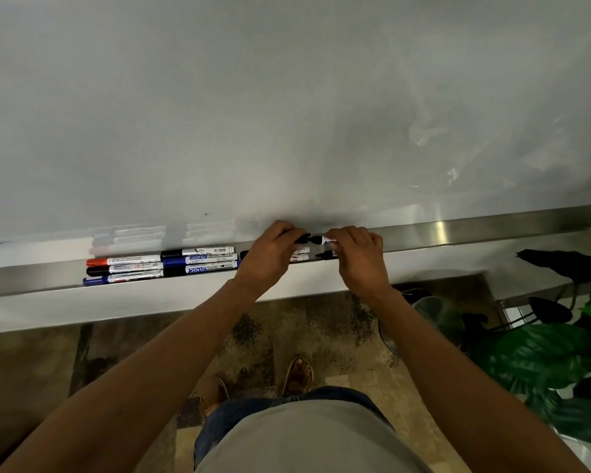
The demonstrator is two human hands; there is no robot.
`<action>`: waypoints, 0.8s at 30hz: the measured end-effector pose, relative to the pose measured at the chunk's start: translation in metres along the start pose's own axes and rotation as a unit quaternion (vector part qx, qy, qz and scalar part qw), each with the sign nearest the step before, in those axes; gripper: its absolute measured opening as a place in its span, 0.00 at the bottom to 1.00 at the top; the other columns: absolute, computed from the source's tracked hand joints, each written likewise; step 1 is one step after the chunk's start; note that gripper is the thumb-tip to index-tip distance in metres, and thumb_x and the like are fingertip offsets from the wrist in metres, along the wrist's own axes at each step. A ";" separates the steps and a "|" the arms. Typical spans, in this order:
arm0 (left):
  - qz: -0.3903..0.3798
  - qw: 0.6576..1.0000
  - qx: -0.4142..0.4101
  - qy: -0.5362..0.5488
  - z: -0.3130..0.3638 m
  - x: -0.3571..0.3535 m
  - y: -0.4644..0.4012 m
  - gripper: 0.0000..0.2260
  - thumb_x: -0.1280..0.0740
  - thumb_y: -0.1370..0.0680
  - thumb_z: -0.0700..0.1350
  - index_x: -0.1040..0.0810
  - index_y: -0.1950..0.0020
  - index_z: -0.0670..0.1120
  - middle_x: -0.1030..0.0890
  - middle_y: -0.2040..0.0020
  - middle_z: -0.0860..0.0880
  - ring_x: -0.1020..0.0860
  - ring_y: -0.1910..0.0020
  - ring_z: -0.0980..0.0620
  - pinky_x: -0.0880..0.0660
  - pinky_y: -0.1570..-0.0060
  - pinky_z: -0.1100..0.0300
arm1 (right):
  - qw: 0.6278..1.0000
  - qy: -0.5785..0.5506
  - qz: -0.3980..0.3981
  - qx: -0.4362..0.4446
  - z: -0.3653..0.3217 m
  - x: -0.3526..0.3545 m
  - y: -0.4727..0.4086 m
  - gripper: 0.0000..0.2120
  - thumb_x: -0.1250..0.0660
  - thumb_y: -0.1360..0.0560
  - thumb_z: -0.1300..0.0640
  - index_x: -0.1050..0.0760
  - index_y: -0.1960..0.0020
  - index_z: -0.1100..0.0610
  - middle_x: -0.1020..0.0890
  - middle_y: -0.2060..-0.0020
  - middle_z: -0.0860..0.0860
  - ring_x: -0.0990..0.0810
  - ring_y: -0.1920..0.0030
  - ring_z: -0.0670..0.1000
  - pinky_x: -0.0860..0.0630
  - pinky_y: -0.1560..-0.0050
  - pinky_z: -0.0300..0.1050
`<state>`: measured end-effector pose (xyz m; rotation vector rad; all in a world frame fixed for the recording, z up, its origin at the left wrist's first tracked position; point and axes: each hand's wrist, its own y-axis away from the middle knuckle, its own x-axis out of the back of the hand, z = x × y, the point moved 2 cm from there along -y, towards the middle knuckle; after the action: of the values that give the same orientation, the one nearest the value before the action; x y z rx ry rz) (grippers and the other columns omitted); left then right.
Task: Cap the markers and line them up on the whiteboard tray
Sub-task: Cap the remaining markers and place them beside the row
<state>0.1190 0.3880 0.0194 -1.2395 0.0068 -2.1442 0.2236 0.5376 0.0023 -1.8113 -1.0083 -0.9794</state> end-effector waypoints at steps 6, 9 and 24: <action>-0.017 0.997 0.028 0.069 -0.002 0.007 0.002 0.10 0.30 0.26 0.37 0.19 0.46 0.43 0.18 0.54 0.44 0.21 0.56 0.48 0.26 0.53 0.62 | 0.999 0.013 -0.031 0.039 -0.007 0.002 -0.002 0.08 0.40 0.22 0.58 0.23 0.47 0.54 0.20 0.54 0.51 0.24 0.54 0.56 0.38 0.53 0.51; -0.005 0.992 0.071 0.108 0.006 0.008 0.004 0.12 0.29 0.27 0.36 0.19 0.45 0.43 0.17 0.52 0.45 0.22 0.55 0.54 0.32 0.53 0.76 | 0.996 0.033 -0.076 0.016 -0.014 0.003 -0.005 0.21 0.50 0.21 0.40 0.22 0.50 0.50 0.20 0.58 0.49 0.24 0.54 0.52 0.37 0.53 0.51; 0.022 0.993 0.050 0.108 0.021 0.019 0.028 0.09 0.30 0.30 0.32 0.25 0.53 0.40 0.20 0.58 0.46 0.24 0.60 0.53 0.28 0.60 0.67 | 0.964 -0.067 -0.222 -0.131 -0.046 0.006 -0.019 0.34 0.50 0.41 0.22 0.28 0.74 0.52 0.26 0.78 0.46 0.26 0.70 0.46 0.27 0.50 0.53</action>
<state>0.1437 0.3615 0.0368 -0.9376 0.0184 -2.2014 0.1980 0.5042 0.0290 -1.9250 -1.4709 -1.3234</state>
